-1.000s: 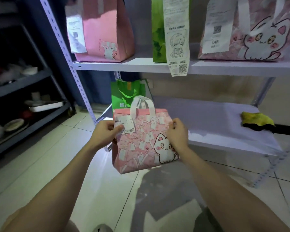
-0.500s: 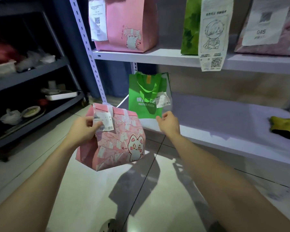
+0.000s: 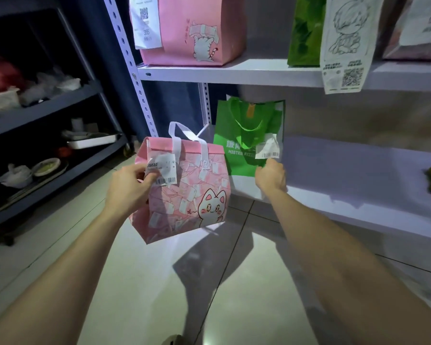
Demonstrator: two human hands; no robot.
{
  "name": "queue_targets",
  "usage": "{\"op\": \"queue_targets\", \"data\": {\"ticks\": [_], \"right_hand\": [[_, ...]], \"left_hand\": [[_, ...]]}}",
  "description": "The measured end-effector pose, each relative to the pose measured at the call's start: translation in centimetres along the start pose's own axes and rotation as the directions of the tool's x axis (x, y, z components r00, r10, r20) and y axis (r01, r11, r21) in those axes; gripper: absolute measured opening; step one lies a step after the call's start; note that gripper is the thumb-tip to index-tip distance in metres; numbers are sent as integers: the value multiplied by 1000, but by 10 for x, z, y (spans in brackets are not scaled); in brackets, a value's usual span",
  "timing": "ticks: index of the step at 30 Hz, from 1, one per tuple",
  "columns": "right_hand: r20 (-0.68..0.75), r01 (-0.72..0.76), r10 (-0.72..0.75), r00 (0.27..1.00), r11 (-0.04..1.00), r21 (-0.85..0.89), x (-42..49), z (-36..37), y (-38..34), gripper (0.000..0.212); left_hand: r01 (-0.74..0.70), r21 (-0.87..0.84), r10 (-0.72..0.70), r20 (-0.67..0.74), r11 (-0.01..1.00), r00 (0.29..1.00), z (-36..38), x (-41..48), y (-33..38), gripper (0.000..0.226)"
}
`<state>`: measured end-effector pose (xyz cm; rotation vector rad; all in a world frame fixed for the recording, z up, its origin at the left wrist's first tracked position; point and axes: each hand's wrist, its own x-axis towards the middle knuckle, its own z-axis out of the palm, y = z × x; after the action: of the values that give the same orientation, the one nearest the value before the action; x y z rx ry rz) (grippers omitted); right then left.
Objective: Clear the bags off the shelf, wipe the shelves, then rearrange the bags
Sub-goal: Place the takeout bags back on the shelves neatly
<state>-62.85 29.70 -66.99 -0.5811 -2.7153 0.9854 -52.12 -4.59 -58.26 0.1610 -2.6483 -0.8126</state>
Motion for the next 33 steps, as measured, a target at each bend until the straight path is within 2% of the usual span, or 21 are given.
{"op": "queue_targets", "data": {"ticks": [5, 11, 16, 18, 19, 20, 22, 25, 28, 31, 33], "right_hand": [[-85, -28, 21, 996, 997, -77, 3, -53, 76, 18], [-177, -129, 101, 979, 979, -158, 7, -134, 185, 27], [-171, -209, 202, 964, 977, -25, -1, -163, 213, 41], [-233, -301, 311, 921, 950, 79, -21, -156, 213, 52], [-282, -313, 345, 895, 937, 154, -36, -147, 211, 50], [-312, -273, 336, 889, 935, 228, -53, -133, 208, 39], [-249, -150, 233, 940, 938, 312, -86, -98, 193, 20], [-120, 63, -22, 993, 933, 355, -111, -54, 148, 31], [-37, 198, -203, 979, 874, 443, -105, -36, 87, 41], [-94, 159, -129, 987, 840, 519, -84, -31, 46, 22], [-157, 162, -98, 983, 869, 468, -70, -32, 33, 15]], "left_hand": [[-46, -70, 48, 25, 996, 999, 31, 10, 31, 17], [-180, -127, 182, 3, 975, 983, 66, 25, 72, 13], [-180, -183, 188, 24, 966, 982, 71, 30, 80, 18], [-170, -194, 178, 23, 966, 984, 71, 33, 79, 15], [-158, -207, 168, 30, 965, 985, 72, 34, 79, 16], [-141, -222, 154, 41, 965, 987, 72, 35, 79, 19], [-113, -239, 129, 51, 964, 990, 73, 39, 79, 21], [-80, -288, 101, 59, 954, 993, 74, 46, 73, 17], [-21, -431, 53, 63, 902, 997, 75, 54, 65, 12], [14, -535, -5, 18, 845, 1000, 75, 64, 57, 14], [36, -557, -29, 22, 829, 999, 80, 69, 53, 21]]}}
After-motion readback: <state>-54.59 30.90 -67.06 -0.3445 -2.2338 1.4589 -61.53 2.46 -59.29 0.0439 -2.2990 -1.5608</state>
